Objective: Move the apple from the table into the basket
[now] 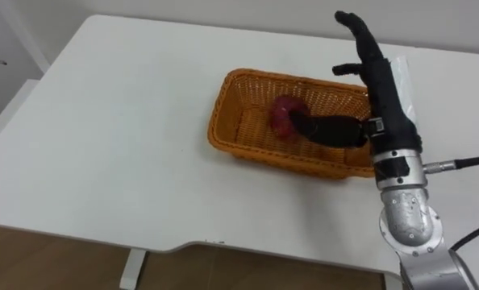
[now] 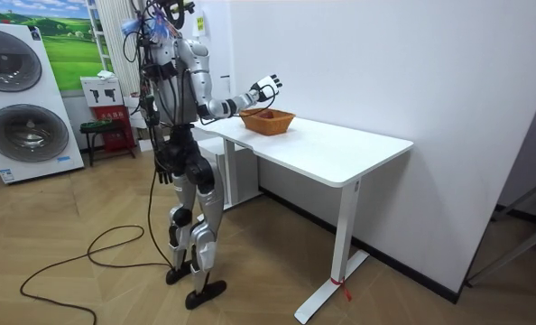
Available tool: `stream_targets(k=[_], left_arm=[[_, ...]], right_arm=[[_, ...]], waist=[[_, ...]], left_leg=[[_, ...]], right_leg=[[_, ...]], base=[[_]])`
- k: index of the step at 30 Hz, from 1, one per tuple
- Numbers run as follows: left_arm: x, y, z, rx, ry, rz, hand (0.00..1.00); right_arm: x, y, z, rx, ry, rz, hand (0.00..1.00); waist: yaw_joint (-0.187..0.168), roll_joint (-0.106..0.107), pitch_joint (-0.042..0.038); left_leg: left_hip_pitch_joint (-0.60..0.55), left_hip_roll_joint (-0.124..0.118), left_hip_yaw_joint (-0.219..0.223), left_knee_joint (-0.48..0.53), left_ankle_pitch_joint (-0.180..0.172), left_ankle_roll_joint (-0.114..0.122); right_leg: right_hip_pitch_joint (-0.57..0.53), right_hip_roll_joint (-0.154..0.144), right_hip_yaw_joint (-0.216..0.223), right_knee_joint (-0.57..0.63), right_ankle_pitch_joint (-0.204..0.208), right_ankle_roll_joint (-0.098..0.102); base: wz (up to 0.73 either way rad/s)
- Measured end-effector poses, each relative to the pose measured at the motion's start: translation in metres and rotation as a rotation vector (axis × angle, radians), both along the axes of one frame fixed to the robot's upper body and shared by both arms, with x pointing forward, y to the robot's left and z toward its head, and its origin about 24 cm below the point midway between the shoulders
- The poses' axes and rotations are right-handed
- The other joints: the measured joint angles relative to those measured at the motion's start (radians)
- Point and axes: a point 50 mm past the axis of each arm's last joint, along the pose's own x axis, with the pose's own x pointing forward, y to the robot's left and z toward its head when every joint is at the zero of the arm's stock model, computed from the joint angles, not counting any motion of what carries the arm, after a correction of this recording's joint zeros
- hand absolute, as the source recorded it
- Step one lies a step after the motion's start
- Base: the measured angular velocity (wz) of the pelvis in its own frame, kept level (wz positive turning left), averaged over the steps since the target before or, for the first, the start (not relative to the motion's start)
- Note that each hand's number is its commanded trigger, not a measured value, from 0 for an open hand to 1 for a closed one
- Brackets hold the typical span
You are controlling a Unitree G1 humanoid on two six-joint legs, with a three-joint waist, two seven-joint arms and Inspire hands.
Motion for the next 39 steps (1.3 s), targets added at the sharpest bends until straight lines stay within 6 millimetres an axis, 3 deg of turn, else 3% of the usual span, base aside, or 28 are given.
stream_targets(k=[8, 14, 17, 20, 23, 25, 30, 31, 35, 38, 39], left_arm=[[0.001, 0.000, 0.000, -0.005, -0.010, 0.023, 0.00], [-0.007, 0.004, 0.000, 0.003, 0.011, 0.056, 0.00], [-0.018, 0.006, 0.000, 0.009, 0.029, 0.083, 0.00], [-0.030, 0.011, 0.002, 0.024, 0.036, 0.145, 0.00], [-0.045, 0.018, 0.005, 0.047, 0.039, 0.214, 0.00], [-0.054, 0.024, 0.007, 0.069, 0.043, 0.254, 0.00], [-0.058, 0.027, 0.009, 0.090, 0.041, 0.258, 0.00], [-0.058, 0.027, 0.009, 0.094, 0.037, 0.257, 0.00], [-0.054, 0.029, 0.010, 0.101, 0.029, 0.251, 0.00], [-0.049, 0.033, 0.013, 0.117, 0.015, 0.235, 0.00], [-0.049, 0.034, 0.013, 0.121, 0.011, 0.242, 0.00]], right_arm=[[0.000, -0.002, -0.001, -0.005, 0.008, -0.004, 0.00], [0.000, -0.033, 0.006, -0.020, -0.027, -0.137, 0.00], [-0.003, -0.058, 0.014, 0.008, -0.085, -0.270, 0.00], [-0.012, -0.097, 0.028, 0.046, -0.174, -0.457, 0.00], [-0.031, -0.138, 0.040, 0.111, -0.303, -0.692, 0.00], [-0.050, -0.169, 0.046, 0.191, -0.406, -0.886, 0.00], [-0.083, -0.209, 0.042, 0.316, -0.515, -1.194, 0.00], [-0.091, -0.215, 0.041, 0.360, -0.541, -1.253, 0.00], [-0.113, -0.235, 0.015, 0.468, -0.485, -1.435, 0.00], [-0.128, -0.247, -0.024, 0.585, -0.332, -1.570, 0.00], [-0.137, -0.251, -0.046, 0.631, -0.229, -1.626, 0.00]], waist=[[-0.005, 0.001, -0.0001], [-0.019, 0.000, -0.0001], [-0.047, -0.003, -0.0004], [-0.074, -0.008, -0.0009], [-0.100, -0.015, -0.0039], [-0.116, -0.022, -0.0014], [-0.156, -0.030, -0.0002], [-0.168, -0.023, -0.0067], [-0.183, -0.028, -0.0063], [-0.195, -0.023, -0.0100], [-0.196, -0.021, -0.0118]], left_leg=[[0.004, 0.000, 0.000, 0.003, 0.000, 0.000], [0.012, -0.001, -0.003, 0.002, 0.000, 0.001], [0.016, -0.001, -0.004, 0.002, 0.000, 0.000], [0.011, -0.001, -0.005, 0.004, 0.000, 0.001], [0.018, -0.001, -0.004, 0.001, 0.000, 0.000], [0.017, -0.002, 0.002, 0.001, 0.000, 0.000], [0.006, -0.001, 0.007, 0.001, 0.000, 0.000], [-0.001, -0.002, 0.006, 0.003, 0.000, 0.000], [0.000, -0.001, 0.010, 0.004, 0.000, 0.000], [0.001, 0.000, 0.009, 0.000, 0.000, 0.000], [0.000, 0.000, 0.009, 0.003, 0.000, 0.000]], right_leg=[[0.004, 0.000, 0.008, 0.002, 0.000, 0.000], [0.013, 0.000, 0.006, 0.001, 0.000, 0.000], [0.018, 0.000, 0.004, 0.000, 0.000, 0.000], [0.017, -0.001, -0.001, 0.000, 0.000, 0.000], [0.018, 0.000, -0.001, 0.000, 0.000, 0.000], [0.017, 0.001, 0.004, 0.001, 0.000, 0.000], [0.007, 0.002, 0.010, 0.004, 0.000, 0.000], [0.001, 0.001, 0.008, 0.006, 0.000, 0.000], [-0.001, 0.002, 0.010, 0.013, 0.000, 0.000], [0.001, 0.002, 0.011, 0.012, 0.000, 0.000], [0.002, 0.001, 0.010, 0.012, 0.000, 0.000]], base=[[0.00], [0.01], [0.03], [0.00], [0.00], [-0.06], [-0.03], [-0.03], [-0.02], [0.00], [0.00]])
